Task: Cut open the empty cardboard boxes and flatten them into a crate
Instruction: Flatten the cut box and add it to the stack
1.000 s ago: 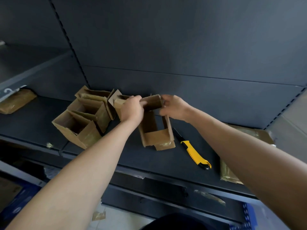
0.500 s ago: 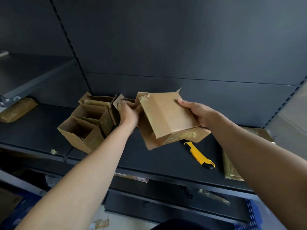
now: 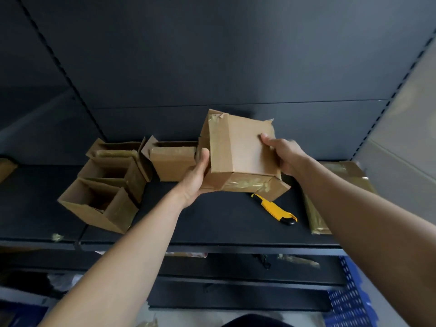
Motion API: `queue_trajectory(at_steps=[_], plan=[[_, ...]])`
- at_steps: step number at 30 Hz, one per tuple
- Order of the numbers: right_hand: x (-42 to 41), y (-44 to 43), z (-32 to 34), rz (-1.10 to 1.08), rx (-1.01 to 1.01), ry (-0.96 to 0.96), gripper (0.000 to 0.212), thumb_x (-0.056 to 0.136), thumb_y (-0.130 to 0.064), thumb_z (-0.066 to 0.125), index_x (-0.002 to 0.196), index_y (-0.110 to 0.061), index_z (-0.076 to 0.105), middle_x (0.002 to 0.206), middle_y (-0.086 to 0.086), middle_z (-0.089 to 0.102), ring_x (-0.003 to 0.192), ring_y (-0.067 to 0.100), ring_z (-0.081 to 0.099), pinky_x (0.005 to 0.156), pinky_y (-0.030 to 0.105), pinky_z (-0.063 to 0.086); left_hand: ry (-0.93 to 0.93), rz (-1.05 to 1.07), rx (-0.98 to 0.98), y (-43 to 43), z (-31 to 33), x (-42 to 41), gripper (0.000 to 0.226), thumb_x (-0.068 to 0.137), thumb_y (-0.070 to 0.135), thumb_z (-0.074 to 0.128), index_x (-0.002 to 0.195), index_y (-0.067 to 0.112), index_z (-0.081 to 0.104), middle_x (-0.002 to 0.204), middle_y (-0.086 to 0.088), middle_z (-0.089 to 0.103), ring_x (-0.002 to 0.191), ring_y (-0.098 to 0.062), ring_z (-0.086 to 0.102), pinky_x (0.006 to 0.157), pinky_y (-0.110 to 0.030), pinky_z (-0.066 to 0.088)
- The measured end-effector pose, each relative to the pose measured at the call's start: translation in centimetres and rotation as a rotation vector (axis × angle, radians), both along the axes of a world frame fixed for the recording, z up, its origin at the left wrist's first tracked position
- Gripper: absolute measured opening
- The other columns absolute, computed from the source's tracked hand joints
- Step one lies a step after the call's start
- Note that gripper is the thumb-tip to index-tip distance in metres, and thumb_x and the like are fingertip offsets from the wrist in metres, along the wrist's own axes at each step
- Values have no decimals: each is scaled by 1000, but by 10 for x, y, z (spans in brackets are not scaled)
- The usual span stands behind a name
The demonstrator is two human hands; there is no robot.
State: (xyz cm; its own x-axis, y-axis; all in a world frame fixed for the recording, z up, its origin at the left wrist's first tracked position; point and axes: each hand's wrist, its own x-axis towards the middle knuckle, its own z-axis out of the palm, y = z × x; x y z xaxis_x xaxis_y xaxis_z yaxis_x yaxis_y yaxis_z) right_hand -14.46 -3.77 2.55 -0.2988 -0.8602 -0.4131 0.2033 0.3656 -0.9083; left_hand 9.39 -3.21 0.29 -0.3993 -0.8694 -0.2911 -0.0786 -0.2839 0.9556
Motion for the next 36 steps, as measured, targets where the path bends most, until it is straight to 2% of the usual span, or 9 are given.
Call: queue_trajectory(at_steps=[5,9,14,17,22,27,31,33,36], plan=[[-15,12,-15,-190,31,238,45,69,-39,83,84,-5,57,78,3,61,71,18,60,67,31,51,-70,-116,0,-5,-9,-14,99,36,94,52,119,40,59,121,5,65,114,-16,58,101,-43,44],[-31,22,-20,-350,98,369,44,69,-43,82,66,-10,53,60,0,55,57,14,53,51,25,43,-212,-120,-67,-5,-14,-32,86,46,77,72,101,10,69,103,-7,72,102,-24,65,94,-39,48],[-61,35,-24,-293,140,486,53,73,-30,80,115,-4,59,85,8,69,84,27,67,83,39,56,-250,60,-200,-10,-27,-64,24,77,31,76,82,15,58,82,-2,67,76,-22,63,67,-33,47],[-81,52,-29,-222,194,406,61,71,-36,80,121,-8,58,112,11,66,102,30,64,88,38,52,-213,174,-160,-15,-30,-90,33,80,24,73,97,25,45,94,-1,64,81,-18,60,67,-30,46],[-122,67,-45,-156,292,176,42,75,-11,78,112,1,63,88,9,69,73,19,66,64,32,55,-270,38,-24,-10,-41,-138,42,86,20,67,121,21,45,113,-6,63,99,-23,61,78,-39,51],[-161,65,-63,-189,331,429,39,74,-7,78,109,-3,61,101,13,66,87,25,64,80,38,53,-486,-302,72,-8,-47,-159,43,91,10,61,131,6,45,117,-16,58,97,-26,63,83,-37,55],[-174,63,-86,-142,548,750,35,79,-13,72,110,-1,59,100,16,65,89,30,64,79,38,53,-595,-271,-91,-16,-52,-163,37,91,12,59,127,7,51,115,-12,59,96,-23,62,88,-36,53],[-171,53,-92,-158,688,984,39,87,-17,59,124,-4,53,126,17,55,115,33,51,94,41,42,-689,-216,-260,-22,-54,-158,28,91,13,58,119,9,58,117,-8,61,101,-21,60,89,-32,50],[-152,28,-87,-192,562,1237,43,90,-11,47,133,-10,46,140,15,40,130,34,31,105,45,25,-814,-34,-458,-30,-55,-143,20,93,12,53,111,13,61,116,-4,58,101,-18,57,81,-28,46]])
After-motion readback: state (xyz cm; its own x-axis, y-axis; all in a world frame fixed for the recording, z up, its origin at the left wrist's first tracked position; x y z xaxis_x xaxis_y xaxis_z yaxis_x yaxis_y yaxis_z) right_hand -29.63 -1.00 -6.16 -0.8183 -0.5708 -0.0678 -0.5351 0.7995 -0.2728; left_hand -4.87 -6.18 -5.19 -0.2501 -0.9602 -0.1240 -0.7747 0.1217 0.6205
